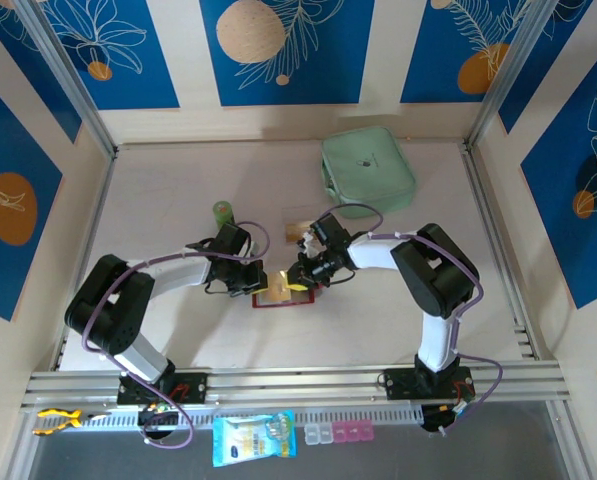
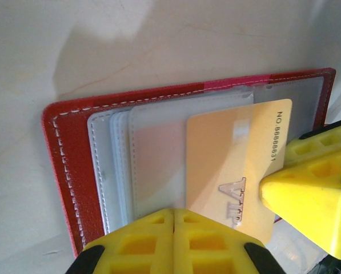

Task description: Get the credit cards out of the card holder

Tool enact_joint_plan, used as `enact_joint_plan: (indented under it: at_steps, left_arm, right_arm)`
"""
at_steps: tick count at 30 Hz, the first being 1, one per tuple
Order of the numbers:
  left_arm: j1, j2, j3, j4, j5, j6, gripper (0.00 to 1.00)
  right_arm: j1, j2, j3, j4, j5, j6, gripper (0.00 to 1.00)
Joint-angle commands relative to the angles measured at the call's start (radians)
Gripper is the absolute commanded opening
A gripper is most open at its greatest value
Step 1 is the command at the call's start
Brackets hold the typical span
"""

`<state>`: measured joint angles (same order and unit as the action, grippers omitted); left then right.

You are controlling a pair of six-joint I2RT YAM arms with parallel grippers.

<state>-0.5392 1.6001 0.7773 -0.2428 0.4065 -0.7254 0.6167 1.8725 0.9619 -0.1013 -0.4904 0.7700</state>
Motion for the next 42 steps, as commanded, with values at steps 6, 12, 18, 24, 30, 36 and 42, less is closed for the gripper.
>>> enact_joint_plan:
  at_steps: [6,12,18,24,30,36,42]
  left_arm:
    - [-0.005,-0.020,0.011,-0.018,-0.028,-0.011,0.00]
    - [-0.006,-0.041,0.032,-0.014,-0.017,-0.016,0.04]
    - [-0.006,-0.081,0.052,-0.016,-0.029,-0.011,0.06]
    - [0.000,-0.118,0.044,-0.003,-0.052,-0.002,0.08]
    - [0.010,-0.169,0.020,0.019,-0.062,-0.006,0.10]
    - [0.025,-0.207,0.005,0.016,-0.070,-0.005,0.10]
    - [0.034,-0.215,-0.012,0.011,-0.065,-0.001,0.08]
  right_arm:
    - [-0.026,-0.099,-0.032,-0.113,0.031,-0.059,0.11]
    - [-0.034,-0.149,0.014,-0.243,0.069,-0.137,0.10]
    - [-0.034,-0.186,0.125,-0.474,0.160,-0.316,0.08]
    - [-0.031,-0.193,0.228,-0.634,0.294,-0.582,0.05]
    - [-0.029,-0.196,0.310,-0.696,0.399,-0.946,0.02]
    - [-0.023,-0.136,0.440,-0.799,0.487,-1.293,0.00]
    - [-0.011,-0.065,0.541,-0.868,0.622,-1.523,0.00]
